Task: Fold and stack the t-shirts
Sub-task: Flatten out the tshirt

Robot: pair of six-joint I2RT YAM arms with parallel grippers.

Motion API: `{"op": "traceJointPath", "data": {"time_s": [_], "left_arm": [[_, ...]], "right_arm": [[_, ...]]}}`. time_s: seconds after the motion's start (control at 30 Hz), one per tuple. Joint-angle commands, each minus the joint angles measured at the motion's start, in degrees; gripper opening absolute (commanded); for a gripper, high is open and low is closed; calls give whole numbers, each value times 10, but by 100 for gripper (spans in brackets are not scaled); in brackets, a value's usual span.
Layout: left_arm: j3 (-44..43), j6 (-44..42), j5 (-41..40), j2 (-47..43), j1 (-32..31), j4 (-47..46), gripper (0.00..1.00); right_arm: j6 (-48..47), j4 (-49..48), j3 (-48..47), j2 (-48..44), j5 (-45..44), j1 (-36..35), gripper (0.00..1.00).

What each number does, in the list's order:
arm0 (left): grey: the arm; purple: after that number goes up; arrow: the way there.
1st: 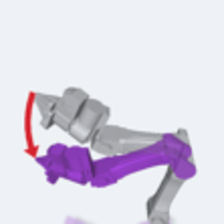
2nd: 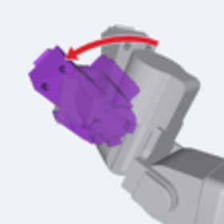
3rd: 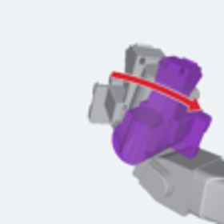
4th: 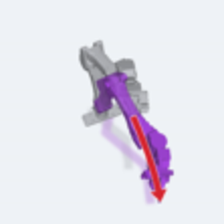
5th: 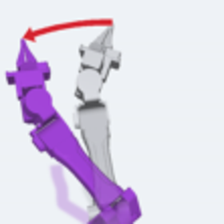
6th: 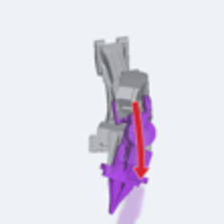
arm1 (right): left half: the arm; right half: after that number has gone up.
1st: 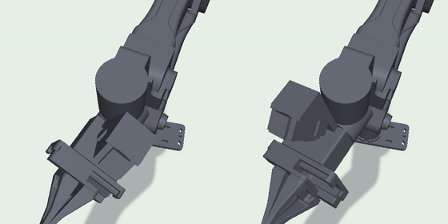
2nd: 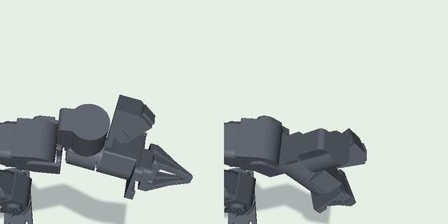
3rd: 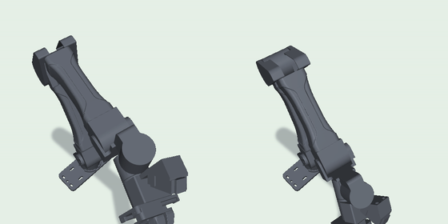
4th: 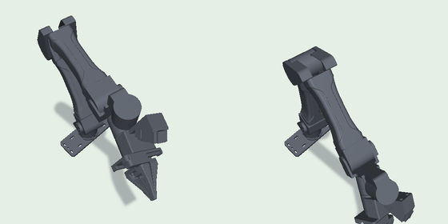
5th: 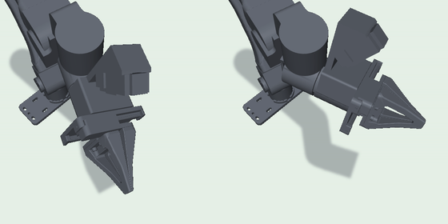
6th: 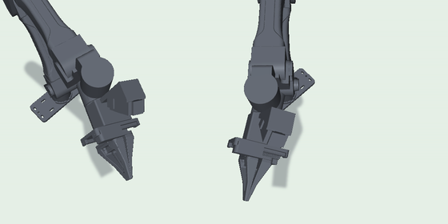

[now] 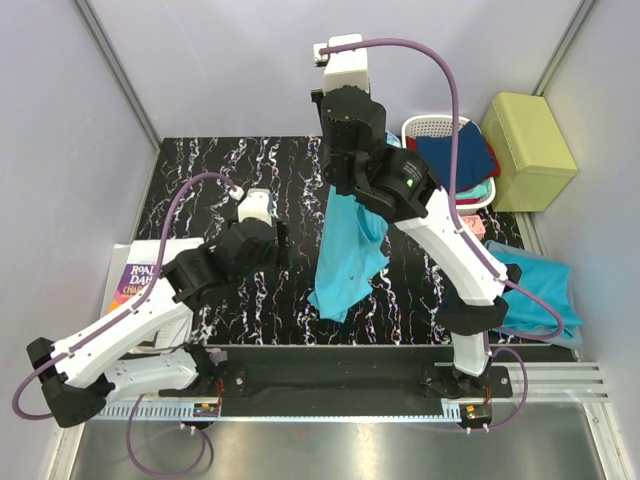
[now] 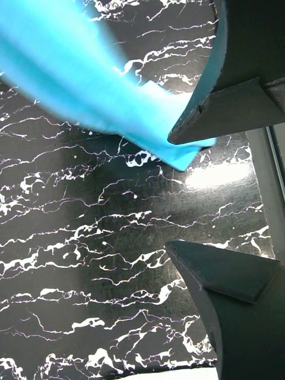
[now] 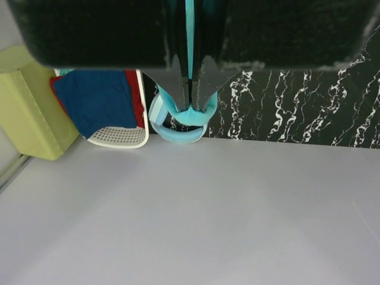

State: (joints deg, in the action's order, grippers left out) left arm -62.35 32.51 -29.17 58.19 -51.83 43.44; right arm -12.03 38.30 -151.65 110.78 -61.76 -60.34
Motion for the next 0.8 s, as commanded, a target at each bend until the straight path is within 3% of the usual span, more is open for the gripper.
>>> {"op": "traceJointPath", "data": {"time_s": [0.0,0.53,0.77], "left_arm": [[1,-8,-8,-25,0,-13,71],[33,4,34,-27,-1,-16,68],[43,9,24,-55,-1,-12,68]], "right_arm": [[105,53,-28,7,66,24,0],[193,128,-45,89,211,51,0],[215,138,-83,153,323,78,0]]}}
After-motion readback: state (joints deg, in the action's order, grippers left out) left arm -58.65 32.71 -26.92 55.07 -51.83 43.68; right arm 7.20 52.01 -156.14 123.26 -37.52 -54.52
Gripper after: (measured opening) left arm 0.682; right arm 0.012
